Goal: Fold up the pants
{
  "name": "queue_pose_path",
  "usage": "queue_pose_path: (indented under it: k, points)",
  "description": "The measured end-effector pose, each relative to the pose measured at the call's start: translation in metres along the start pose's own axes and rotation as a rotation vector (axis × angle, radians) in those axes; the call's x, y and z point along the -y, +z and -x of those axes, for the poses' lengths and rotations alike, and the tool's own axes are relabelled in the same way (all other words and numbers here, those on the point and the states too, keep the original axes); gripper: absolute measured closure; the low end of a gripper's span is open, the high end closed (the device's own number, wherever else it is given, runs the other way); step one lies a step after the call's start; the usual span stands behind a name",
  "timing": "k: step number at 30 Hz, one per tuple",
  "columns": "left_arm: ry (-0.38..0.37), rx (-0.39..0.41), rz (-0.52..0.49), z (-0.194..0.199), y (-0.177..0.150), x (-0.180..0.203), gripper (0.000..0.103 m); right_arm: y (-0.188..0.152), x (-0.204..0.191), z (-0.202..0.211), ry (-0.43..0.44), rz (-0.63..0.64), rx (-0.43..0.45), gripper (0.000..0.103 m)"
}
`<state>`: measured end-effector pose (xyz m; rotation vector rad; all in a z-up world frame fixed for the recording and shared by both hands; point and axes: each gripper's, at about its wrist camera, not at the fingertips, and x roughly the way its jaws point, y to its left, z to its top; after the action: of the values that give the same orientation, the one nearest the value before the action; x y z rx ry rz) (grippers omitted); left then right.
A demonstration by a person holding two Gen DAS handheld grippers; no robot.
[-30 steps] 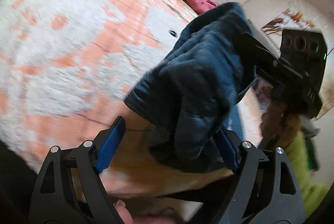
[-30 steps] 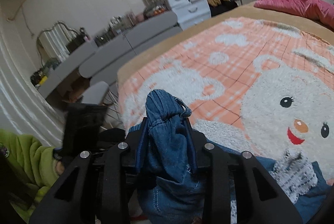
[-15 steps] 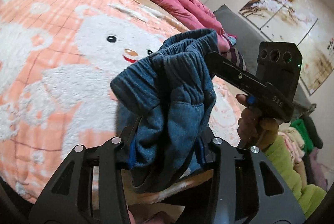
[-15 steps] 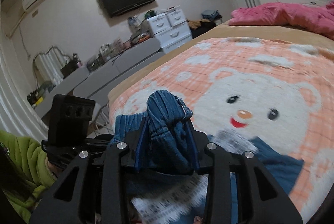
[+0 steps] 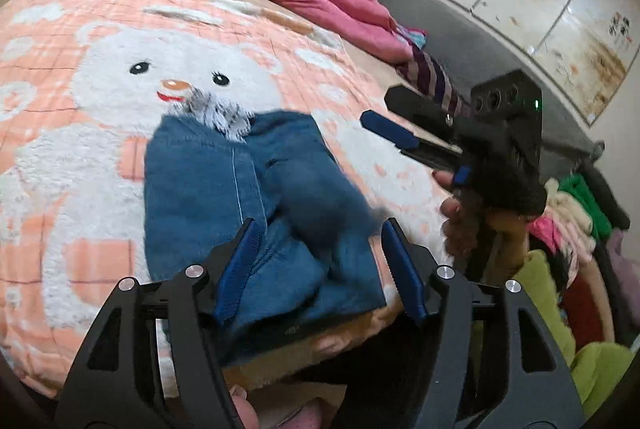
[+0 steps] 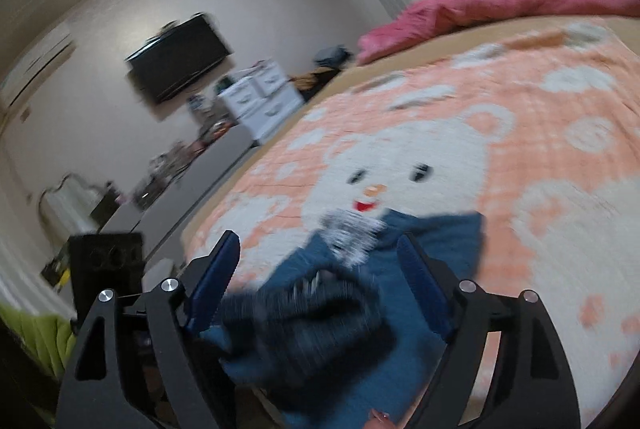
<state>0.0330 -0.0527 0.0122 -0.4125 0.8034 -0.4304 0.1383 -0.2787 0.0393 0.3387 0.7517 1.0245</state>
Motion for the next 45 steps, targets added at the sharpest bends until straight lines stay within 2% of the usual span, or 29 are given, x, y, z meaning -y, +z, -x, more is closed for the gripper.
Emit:
queue_pose_path:
  k: [2, 7, 11, 13, 15, 18, 20, 23, 24, 26, 27, 29, 30, 31, 35, 40, 45]
  points:
    - [0.004, -0.01, -0.005, -0.003, -0.006, 0.0, 0.048, -0.004, -0.001, 0.003, -0.056, -0.007, -0.017, 0.022]
    - [0.024, -0.054, -0.049, -0.012, -0.019, 0.007, 0.048, -0.017, -0.028, -0.009, -0.176, 0.111, -0.093, 0.022]
    - [0.032, -0.087, -0.087, -0.015, -0.033, 0.009, 0.048, -0.027, -0.043, -0.034, -0.233, 0.204, -0.189, 0.022]
    - [0.044, -0.097, -0.111, -0.016, -0.039, 0.009, 0.048, -0.036, -0.043, -0.046, -0.311, 0.238, -0.273, 0.023]
    - [0.044, -0.101, -0.139, -0.014, -0.044, 0.011, 0.048, -0.046, -0.038, -0.051, -0.351, 0.254, -0.334, 0.023]
    - [0.031, -0.043, -0.157, 0.008, -0.041, 0.011, 0.048, -0.054, -0.03, -0.044, -0.354, 0.217, -0.354, 0.023]
    - [0.074, 0.037, -0.193, 0.029, -0.032, 0.011, 0.048, -0.052, -0.034, -0.034, -0.349, 0.232, -0.336, 0.023]
    - [0.14, 0.059, -0.184, 0.032, -0.017, 0.001, 0.048, -0.037, -0.044, -0.02, -0.335, 0.253, -0.269, 0.023]
    - [0.151, 0.051, -0.174, 0.027, -0.015, -0.002, 0.051, -0.031, -0.047, -0.018, -0.324, 0.248, -0.246, 0.023]
    - [0.178, 0.025, -0.162, 0.015, -0.016, -0.008, 0.068, -0.018, -0.05, -0.02, -0.318, 0.241, -0.219, 0.023]
    - [0.181, 0.006, -0.153, 0.009, -0.018, -0.011, 0.082, -0.012, -0.05, -0.025, -0.324, 0.245, -0.218, 0.023]
    - [0.178, -0.03, -0.164, 0.001, -0.026, -0.01, 0.084, -0.001, -0.052, -0.037, -0.345, 0.265, -0.23, 0.027]
    - [0.187, -0.033, -0.181, -0.001, -0.03, -0.008, 0.084, 0.004, -0.05, -0.044, -0.353, 0.268, -0.243, 0.04]
    - [0.193, -0.036, -0.199, -0.001, -0.035, -0.006, 0.084, 0.009, -0.048, -0.054, -0.351, 0.274, -0.266, 0.048]
    - [0.224, -0.06, -0.265, -0.007, -0.048, 0.001, 0.084, 0.015, -0.04, -0.08, -0.341, 0.288, -0.331, 0.049]
    - [0.204, -0.064, -0.257, -0.006, -0.048, -0.003, 0.084, -0.005, -0.042, -0.109, -0.301, 0.341, -0.463, 0.049]
    - [0.187, -0.064, -0.246, -0.008, -0.046, -0.008, 0.084, -0.02, -0.051, -0.113, -0.262, 0.343, -0.491, 0.049]
